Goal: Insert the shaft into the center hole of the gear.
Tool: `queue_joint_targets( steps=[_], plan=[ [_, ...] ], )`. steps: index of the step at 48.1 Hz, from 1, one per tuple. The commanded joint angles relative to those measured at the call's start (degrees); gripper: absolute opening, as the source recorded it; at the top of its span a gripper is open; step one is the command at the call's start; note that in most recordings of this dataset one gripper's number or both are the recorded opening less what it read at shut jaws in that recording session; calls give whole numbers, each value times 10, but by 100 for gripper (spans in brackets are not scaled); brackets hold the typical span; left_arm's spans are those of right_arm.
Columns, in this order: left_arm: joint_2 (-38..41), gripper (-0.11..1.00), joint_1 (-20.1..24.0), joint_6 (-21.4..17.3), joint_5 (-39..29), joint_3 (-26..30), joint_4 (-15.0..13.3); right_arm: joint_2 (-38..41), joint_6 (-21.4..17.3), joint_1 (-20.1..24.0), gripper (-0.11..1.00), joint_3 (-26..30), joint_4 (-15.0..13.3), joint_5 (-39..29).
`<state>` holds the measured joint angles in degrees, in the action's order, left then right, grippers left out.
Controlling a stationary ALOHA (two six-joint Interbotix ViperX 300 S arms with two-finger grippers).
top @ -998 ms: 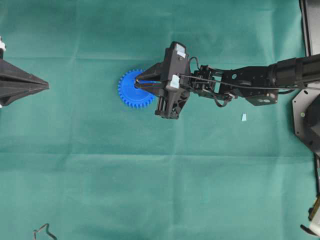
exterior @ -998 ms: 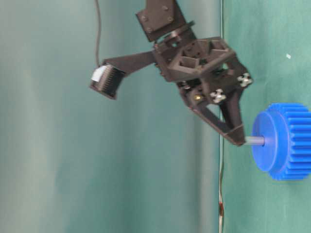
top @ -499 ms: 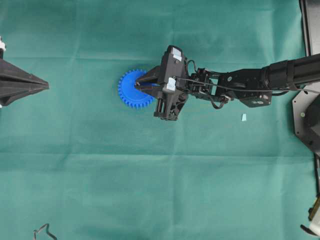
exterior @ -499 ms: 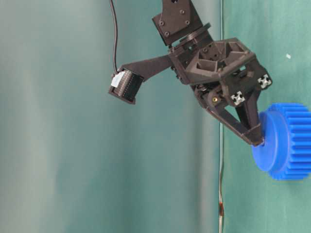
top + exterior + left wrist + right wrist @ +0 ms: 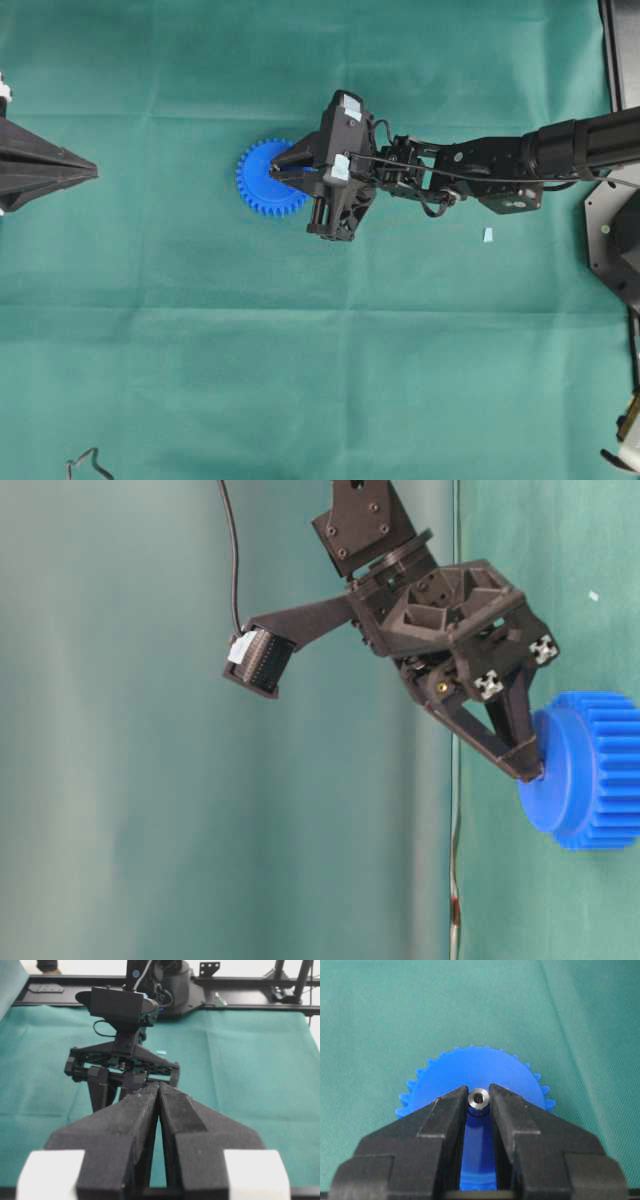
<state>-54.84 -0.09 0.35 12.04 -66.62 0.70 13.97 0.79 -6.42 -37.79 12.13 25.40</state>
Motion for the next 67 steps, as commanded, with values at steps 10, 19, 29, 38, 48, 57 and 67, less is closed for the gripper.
queue_joint_targets(
  steps=[10,19,29,38,48,57,67],
  plan=[
    [4,0,0,5,2,12,2,-17,0,-1,54,16,8,-4],
    [4,0,0,4,0,12,2,-71,7,-1,95,13,6,-25],
    [0,0,-1,4,0,13,2,-170,25,-1,90,3,-5,-68],
    [0,0,0,4,0,13,2,-258,47,-1,90,-17,-9,-89],
    [-1,0,-1,4,0,13,2,-328,52,-1,90,-62,-9,-89],
    [-1,0,0,4,0,13,2,-394,52,-1,89,-113,-6,-90],
    [-1,0,0,4,0,13,2,-442,51,0,89,-151,-6,-118]
  ],
)
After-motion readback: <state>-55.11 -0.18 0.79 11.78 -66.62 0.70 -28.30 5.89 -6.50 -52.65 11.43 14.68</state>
